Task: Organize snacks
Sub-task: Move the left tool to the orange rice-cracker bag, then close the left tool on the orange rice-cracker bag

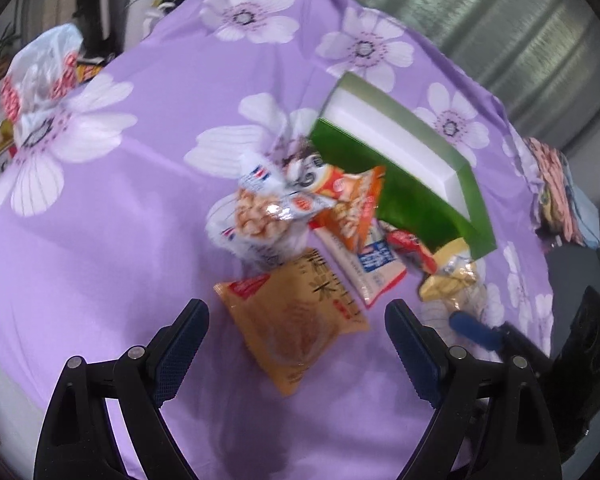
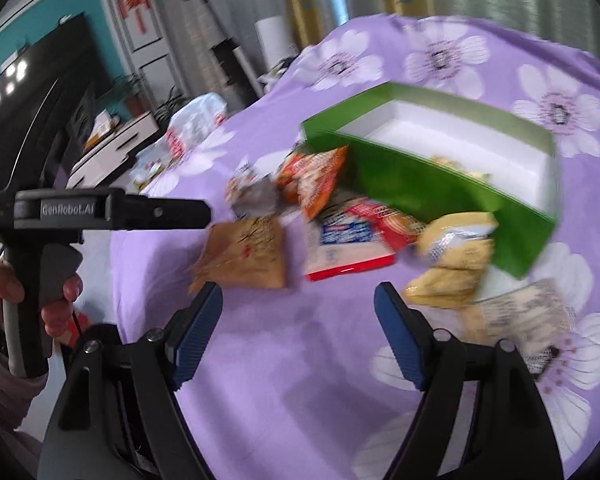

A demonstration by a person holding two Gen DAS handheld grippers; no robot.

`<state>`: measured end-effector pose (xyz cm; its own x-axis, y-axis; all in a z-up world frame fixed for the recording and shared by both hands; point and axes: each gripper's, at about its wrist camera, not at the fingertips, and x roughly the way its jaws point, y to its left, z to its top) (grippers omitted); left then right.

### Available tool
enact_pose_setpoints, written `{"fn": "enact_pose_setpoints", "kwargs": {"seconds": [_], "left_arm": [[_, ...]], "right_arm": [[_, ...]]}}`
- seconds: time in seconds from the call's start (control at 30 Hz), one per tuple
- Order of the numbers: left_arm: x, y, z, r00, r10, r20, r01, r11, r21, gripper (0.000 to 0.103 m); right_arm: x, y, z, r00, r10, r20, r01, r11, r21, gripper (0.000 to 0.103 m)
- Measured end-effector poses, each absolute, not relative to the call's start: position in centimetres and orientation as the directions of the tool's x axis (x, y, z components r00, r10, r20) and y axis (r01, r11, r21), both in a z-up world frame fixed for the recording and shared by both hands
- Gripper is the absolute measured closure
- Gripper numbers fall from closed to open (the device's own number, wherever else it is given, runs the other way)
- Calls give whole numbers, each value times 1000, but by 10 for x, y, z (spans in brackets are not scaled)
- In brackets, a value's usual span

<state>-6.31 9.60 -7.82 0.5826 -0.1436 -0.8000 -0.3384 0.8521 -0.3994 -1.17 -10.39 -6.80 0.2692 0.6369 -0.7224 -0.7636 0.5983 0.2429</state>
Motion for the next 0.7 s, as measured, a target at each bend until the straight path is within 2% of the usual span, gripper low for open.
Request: {"fn": "enact_pose_setpoints", "kwargs": {"seconds": [0.53,0.7], "left_arm": [[-55,100,-106,541,-140,-829,-358,854,-378,13],[-53,100,-108,543,-151,-826,-347,855,-384,27]], "right_arm": [[3,-38,-103,126,633,-764,-867,444,224,28],[3,-27,-108,84,627,-774,-887,400,228,37]]}}
